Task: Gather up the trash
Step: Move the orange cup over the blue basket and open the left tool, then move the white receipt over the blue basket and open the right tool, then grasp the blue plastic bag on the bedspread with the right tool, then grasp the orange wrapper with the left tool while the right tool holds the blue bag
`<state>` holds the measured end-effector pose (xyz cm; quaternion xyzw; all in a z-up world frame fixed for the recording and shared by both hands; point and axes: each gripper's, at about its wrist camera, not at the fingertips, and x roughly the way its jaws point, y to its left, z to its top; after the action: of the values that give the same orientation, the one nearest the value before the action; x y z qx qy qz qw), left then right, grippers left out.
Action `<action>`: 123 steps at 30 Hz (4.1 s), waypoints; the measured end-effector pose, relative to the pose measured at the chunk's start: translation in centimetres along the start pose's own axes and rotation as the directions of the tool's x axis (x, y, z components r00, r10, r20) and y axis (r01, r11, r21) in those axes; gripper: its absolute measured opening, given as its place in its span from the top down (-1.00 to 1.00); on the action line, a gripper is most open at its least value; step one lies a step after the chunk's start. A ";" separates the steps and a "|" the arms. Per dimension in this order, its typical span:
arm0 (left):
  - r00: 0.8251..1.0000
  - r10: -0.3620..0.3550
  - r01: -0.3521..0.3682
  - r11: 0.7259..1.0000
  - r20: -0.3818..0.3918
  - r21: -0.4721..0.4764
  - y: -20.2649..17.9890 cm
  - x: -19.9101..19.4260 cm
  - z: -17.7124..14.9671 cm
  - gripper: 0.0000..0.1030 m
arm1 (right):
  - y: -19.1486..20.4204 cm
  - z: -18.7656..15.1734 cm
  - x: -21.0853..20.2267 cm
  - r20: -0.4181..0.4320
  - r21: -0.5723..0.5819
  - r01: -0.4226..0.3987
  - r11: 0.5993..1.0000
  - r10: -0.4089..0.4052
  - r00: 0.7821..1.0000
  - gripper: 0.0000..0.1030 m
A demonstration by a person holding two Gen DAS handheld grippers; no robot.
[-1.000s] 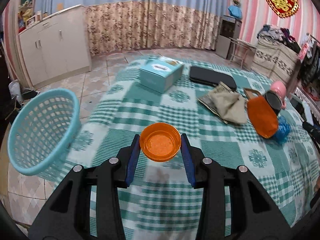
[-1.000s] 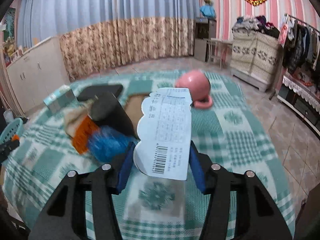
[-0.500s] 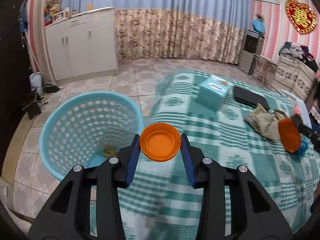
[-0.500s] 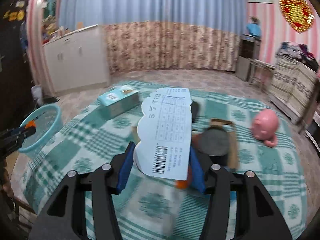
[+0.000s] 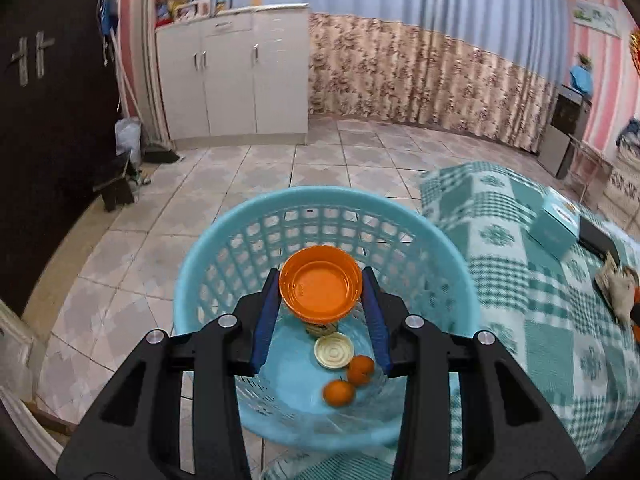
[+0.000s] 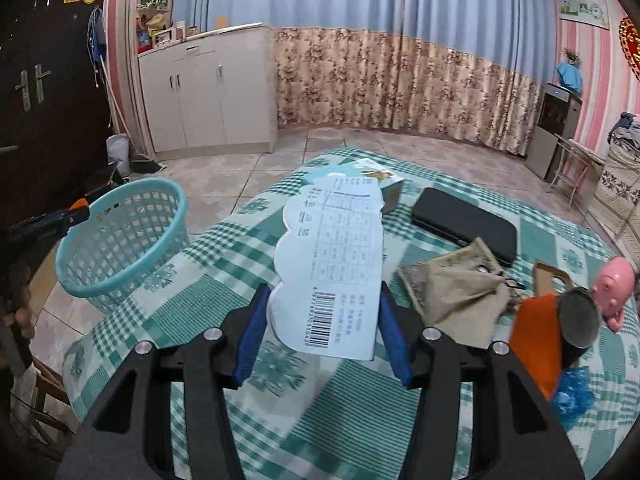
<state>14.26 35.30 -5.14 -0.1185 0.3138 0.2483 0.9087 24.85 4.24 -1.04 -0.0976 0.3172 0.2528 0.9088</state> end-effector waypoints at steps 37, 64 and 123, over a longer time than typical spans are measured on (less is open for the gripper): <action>0.988 0.153 -0.152 0.976 -0.005 -0.155 11.0 -1.9 -1.2 -0.82 | 22.0 6.2 9.1 -0.171 -0.337 -0.329 0.882 0.286 0.943 0.01; 0.991 0.118 -0.114 0.990 0.055 -0.079 4.4 -5.3 0.0 -0.87 | 8.4 4.4 2.8 0.026 -0.191 -0.129 0.973 0.136 0.990 -0.76; 0.871 -0.453 0.489 0.766 -0.189 0.418 -41.3 -8.5 -12.4 -0.89 | -28.3 -14.5 -10.4 -0.083 0.334 0.297 0.894 -0.286 0.955 0.69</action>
<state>23.89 -7.58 -6.90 0.0118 0.3575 -0.0725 0.9310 25.06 -28.94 -5.34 0.0118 0.3524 0.0529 0.9343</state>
